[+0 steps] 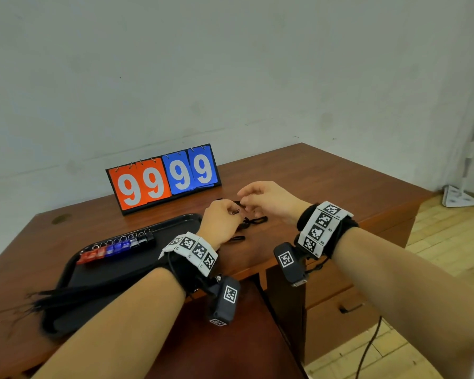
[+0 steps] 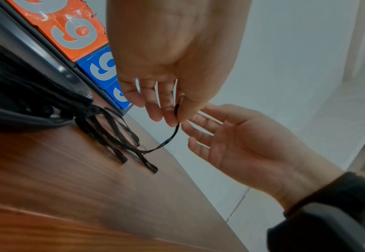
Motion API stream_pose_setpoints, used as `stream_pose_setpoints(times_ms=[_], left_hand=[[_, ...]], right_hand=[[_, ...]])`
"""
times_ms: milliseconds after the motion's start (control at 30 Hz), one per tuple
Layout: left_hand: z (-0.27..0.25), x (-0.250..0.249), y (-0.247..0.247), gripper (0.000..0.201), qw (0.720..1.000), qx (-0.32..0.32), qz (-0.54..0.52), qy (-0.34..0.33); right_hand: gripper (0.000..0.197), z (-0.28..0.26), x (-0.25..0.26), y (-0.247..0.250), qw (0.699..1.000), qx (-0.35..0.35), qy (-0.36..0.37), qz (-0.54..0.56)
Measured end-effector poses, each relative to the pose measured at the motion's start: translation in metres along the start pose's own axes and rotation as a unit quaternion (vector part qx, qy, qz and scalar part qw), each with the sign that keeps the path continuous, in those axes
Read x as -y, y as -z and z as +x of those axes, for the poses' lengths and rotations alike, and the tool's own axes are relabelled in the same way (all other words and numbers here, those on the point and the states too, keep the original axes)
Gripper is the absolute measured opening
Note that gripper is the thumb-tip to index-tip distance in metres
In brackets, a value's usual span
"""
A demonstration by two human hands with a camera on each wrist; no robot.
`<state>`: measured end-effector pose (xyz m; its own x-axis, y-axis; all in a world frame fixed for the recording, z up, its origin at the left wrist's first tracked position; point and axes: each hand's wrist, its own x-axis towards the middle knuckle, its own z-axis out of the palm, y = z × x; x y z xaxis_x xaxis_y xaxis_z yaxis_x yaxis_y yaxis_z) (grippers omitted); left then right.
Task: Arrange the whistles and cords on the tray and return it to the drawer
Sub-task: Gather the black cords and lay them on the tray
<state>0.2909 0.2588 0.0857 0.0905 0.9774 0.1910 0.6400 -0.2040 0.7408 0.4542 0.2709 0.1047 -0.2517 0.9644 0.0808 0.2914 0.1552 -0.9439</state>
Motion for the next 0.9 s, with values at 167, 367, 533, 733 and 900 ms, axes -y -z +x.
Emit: stream_pose_setpoints(times_ms=[167, 367, 533, 733, 900], left_hand=[[-0.003, -0.003, 0.015, 0.003, 0.996, -0.02, -0.082, 0.007], [-0.011, -0.003, 0.043, 0.011, 0.989, -0.054, -0.141, 0.004], [-0.018, 0.006, 0.071, 0.013, 0.981, -0.1, -0.167, 0.012], [-0.028, 0.022, 0.107, 0.012, 0.967, -0.159, -0.195, 0.027], [-0.038, 0.039, 0.135, 0.012, 0.96, -0.197, -0.198, 0.035]], right_hand=[[0.027, -0.003, 0.004, -0.011, 0.994, 0.045, 0.038, -0.091], [0.027, -0.009, 0.019, -0.027, 0.993, 0.045, 0.057, -0.088], [0.019, -0.008, 0.03, -0.034, 0.995, 0.001, 0.052, -0.085], [0.018, -0.005, 0.037, -0.04, 0.994, -0.032, 0.053, -0.085], [0.018, -0.005, 0.048, -0.045, 0.995, -0.053, 0.06, -0.061]])
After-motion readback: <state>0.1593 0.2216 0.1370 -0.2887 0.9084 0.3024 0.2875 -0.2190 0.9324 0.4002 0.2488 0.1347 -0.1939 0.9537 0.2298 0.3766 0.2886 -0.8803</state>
